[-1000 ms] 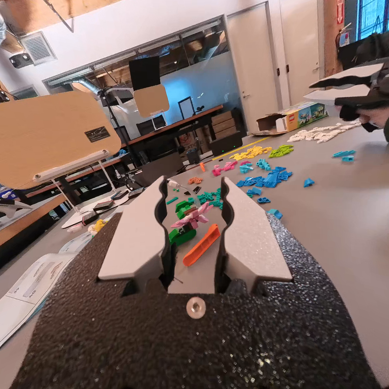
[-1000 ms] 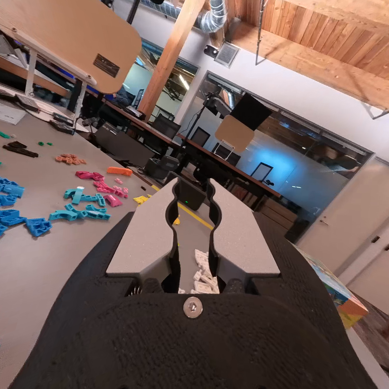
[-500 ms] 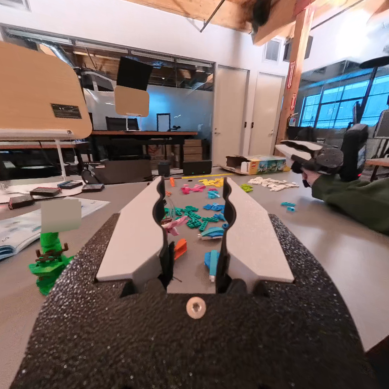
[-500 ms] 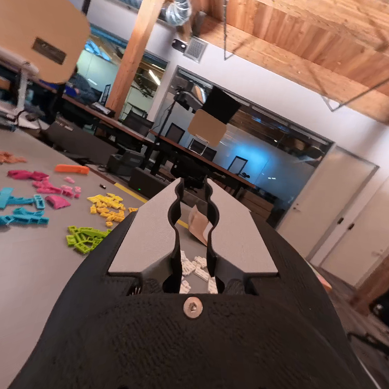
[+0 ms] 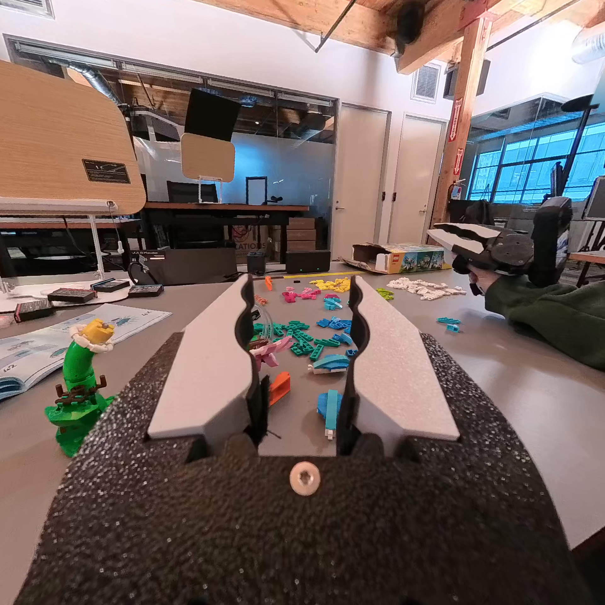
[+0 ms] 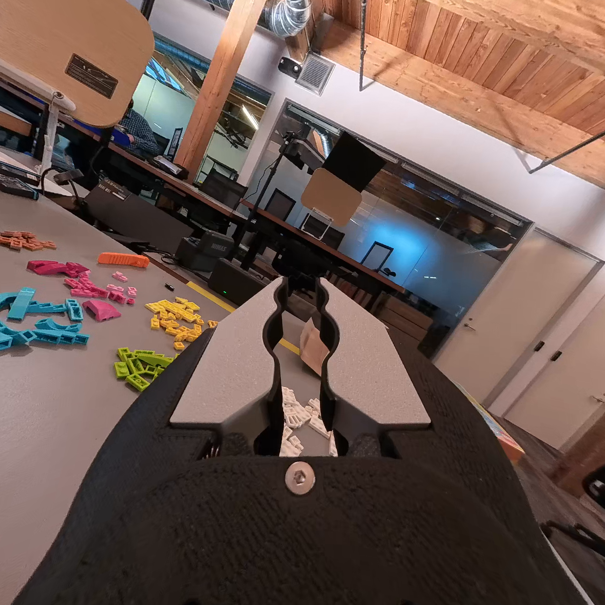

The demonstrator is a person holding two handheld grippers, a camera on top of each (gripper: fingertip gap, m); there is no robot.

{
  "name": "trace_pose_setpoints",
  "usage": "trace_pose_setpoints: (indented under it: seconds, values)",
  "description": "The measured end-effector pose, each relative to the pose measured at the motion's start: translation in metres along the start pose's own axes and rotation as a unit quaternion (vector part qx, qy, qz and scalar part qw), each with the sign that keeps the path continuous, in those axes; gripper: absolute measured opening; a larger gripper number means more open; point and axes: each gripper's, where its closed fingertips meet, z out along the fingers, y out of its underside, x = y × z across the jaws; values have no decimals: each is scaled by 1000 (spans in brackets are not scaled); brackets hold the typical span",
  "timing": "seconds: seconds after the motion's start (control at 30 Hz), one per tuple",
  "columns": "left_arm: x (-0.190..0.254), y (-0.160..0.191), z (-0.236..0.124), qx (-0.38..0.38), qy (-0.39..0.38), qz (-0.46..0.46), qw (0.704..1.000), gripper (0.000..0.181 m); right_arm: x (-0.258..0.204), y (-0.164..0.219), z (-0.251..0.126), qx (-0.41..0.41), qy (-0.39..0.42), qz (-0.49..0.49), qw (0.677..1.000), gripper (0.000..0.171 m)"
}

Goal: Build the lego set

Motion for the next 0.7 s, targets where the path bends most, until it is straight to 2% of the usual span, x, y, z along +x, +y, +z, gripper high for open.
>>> trace_pose_setpoints:
  seconds: [0.4,0.53,0.7]
  values:
    - [1,1,0,-3,3,-2,1000,51,2,2,1,-4,1,12,1000,15]
    - [0,1,0,-3,2,-2,1000,51,23,2,-1,0,15,61,998,15]
    - [0,1,0,-4,1,0,1000,50,61,40,-9,-80,-7,131,988,19]
